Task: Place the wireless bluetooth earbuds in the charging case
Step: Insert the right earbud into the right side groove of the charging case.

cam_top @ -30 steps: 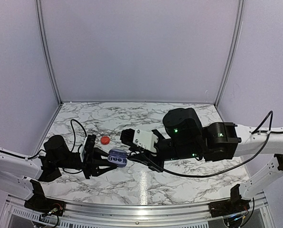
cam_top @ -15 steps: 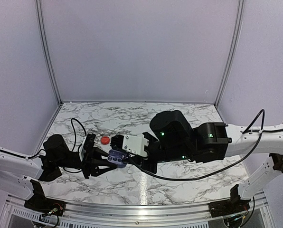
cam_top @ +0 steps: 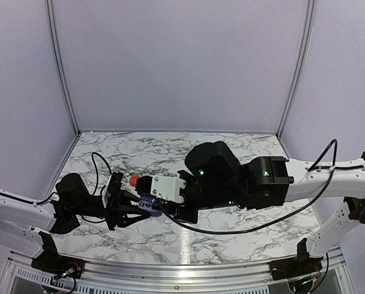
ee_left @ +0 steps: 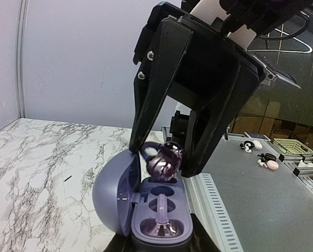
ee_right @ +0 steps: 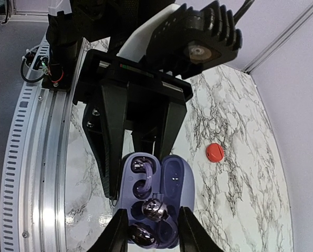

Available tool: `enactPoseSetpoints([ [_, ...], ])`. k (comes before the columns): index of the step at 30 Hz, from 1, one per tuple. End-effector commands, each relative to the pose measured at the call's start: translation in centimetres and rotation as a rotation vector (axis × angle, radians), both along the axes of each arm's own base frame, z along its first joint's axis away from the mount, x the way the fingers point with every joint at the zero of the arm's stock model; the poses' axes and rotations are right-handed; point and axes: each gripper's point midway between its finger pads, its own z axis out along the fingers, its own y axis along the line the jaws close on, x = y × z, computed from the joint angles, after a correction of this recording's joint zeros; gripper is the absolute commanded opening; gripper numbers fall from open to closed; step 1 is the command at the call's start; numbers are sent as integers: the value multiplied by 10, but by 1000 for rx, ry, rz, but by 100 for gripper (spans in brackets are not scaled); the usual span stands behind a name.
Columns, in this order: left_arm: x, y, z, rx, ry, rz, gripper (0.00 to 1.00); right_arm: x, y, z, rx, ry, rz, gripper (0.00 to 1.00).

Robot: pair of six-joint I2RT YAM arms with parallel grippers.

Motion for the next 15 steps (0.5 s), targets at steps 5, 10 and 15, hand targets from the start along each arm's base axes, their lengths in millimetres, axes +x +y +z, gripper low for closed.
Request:
enactPoseSetpoints([
  [5, -3, 2, 20, -70, -52, -9, 0, 0, 3, -1, -25, -16, -2, 33],
  [10, -2, 3, 20, -73, -54, -3, 0, 1, 0, -3, -32, -17, -11, 33],
  [15, -1, 2, 21, -75, -55, 0, 0, -1, 1, 7, -3, -14, -3, 38],
])
